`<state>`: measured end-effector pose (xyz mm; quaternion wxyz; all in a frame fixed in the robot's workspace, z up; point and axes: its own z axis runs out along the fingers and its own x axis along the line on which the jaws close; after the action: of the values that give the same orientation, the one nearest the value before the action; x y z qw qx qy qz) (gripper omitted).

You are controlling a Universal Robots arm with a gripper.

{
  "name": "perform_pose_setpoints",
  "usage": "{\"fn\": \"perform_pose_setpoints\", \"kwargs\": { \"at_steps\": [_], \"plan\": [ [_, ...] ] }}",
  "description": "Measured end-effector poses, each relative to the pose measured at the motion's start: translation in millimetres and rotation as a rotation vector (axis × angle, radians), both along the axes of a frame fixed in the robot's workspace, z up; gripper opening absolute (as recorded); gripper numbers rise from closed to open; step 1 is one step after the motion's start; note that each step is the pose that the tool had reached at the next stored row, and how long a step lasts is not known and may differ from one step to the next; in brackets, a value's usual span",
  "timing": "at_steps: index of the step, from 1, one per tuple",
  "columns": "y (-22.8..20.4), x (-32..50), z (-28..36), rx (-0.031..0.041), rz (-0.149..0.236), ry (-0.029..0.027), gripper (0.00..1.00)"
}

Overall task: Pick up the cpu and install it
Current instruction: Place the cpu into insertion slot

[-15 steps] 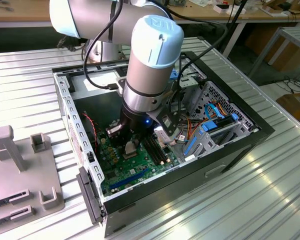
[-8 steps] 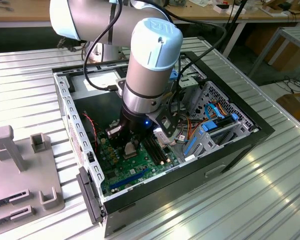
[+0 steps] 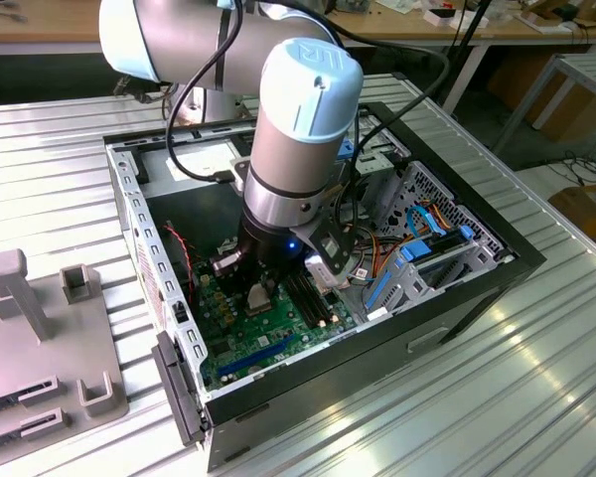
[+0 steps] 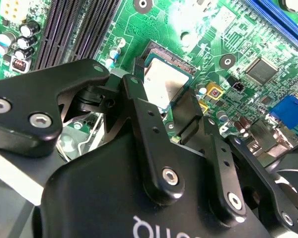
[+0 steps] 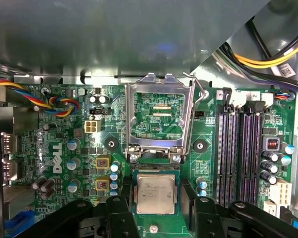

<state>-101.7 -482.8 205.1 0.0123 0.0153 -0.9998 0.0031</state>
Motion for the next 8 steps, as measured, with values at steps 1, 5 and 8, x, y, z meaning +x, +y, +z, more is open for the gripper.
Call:
{"fn": "perform_pose_setpoints", "kwargs": {
  "at_steps": [1, 5, 8],
  "plan": [
    [-0.3, 0.0, -0.1, -0.0001, 0.000, 0.0001, 0.47],
    [-0.7, -0.1, -2.7, -0.0003, -0.004, 0.0004, 0.47],
    [-0.8, -0.2, -3.9, -0.0003, -0.007, 0.0004, 0.47]
  ]
}}
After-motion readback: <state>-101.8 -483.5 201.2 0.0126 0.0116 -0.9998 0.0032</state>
